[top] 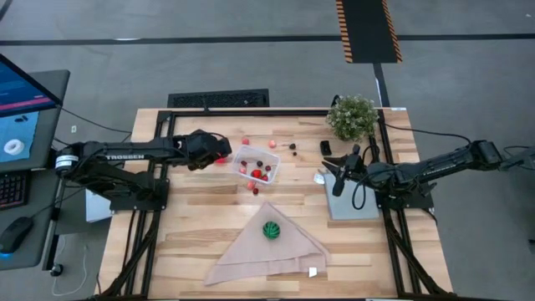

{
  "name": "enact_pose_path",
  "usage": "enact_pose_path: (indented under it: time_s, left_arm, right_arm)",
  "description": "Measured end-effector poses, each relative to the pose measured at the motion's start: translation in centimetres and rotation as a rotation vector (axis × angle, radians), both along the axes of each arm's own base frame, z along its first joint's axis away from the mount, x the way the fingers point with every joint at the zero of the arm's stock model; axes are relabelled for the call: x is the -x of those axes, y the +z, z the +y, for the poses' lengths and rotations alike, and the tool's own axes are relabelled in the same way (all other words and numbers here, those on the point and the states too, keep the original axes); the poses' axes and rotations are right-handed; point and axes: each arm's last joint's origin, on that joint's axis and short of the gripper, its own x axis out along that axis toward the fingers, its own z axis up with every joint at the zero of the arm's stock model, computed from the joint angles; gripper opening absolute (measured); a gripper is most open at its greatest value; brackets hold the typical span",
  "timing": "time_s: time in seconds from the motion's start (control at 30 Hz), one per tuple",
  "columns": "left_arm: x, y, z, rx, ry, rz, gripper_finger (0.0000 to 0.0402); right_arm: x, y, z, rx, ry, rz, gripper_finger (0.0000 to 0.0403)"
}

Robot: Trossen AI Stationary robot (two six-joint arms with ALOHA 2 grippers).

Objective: Pick and placing Produce into tupperware
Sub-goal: Put the red apple into the transparent bin

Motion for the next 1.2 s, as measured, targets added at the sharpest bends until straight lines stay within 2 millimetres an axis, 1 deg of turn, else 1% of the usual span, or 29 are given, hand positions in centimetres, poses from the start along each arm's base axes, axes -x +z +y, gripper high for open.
enact_pose_path:
  time_s: [0.13,0.23,0.3,0.4,0.47,0.57,0.67,0.73,0.8,0.9,1.0,1.2]
  left_arm:
    - [0.6,-0.4,0.0,0.05,0.137,0.025,0.0279]
    - [0.7,-1.0,0.2,0.126,0.275,0.002,0.0279]
    - [0.5,-1.3,0.6,0.144,0.316,0.002,0.0279]
    - [0.4,-2.4,1.2,0.176,0.344,0.066,0.0287]
    - [0.1,-3.0,1.8,0.195,0.373,0.083,0.03]
    - [-0.1,-3.9,2.5,0.253,0.414,0.101,0.0333]
    - [-0.6,-3.8,3.2,0.263,0.416,0.115,0.0376]
    - [-1.2,-3.9,3.7,0.26,0.417,0.127,0.0393]
    - [-1.6,-3.9,4.1,0.271,0.437,0.141,0.039]
    - [-2.3,-4.5,4.8,0.313,0.484,0.17,0.0385]
    - [-2.9,-5.2,5.5,0.34,0.488,0.209,0.0394]
    - [-3.2,-6.5,6.6,0.419,0.508,0.262,0.0396]
  right_arm:
    - [0.0,0.0,0.0,0.0,0.0,0.0,0.0092]
    - [0.0,0.0,0.0,0.0,0.0,0.0,0.0092]
    - [0.0,0.0,0.0,0.0,0.0,0.001,0.0092]
    - [0.0,0.0,0.0,0.0,-0.001,-0.001,0.0092]
    - [0.0,-0.1,0.0,0.001,0.0,0.007,0.0092]
    - [0.0,-0.1,0.0,0.002,0.0,0.014,0.0092]
    - [0.0,-0.1,0.0,0.003,-0.001,0.015,0.0092]
    - [0.0,-0.1,0.0,0.003,0.0,0.017,0.0092]
    - [0.0,-0.1,0.0,0.003,0.0,0.016,0.0092]
    - [0.0,-0.2,0.0,0.003,-0.001,0.018,0.0092]
    - [0.0,-0.1,0.0,0.003,0.0,0.018,0.0092]
    - [0.0,-0.2,0.0,0.003,0.0,0.018,0.0092]
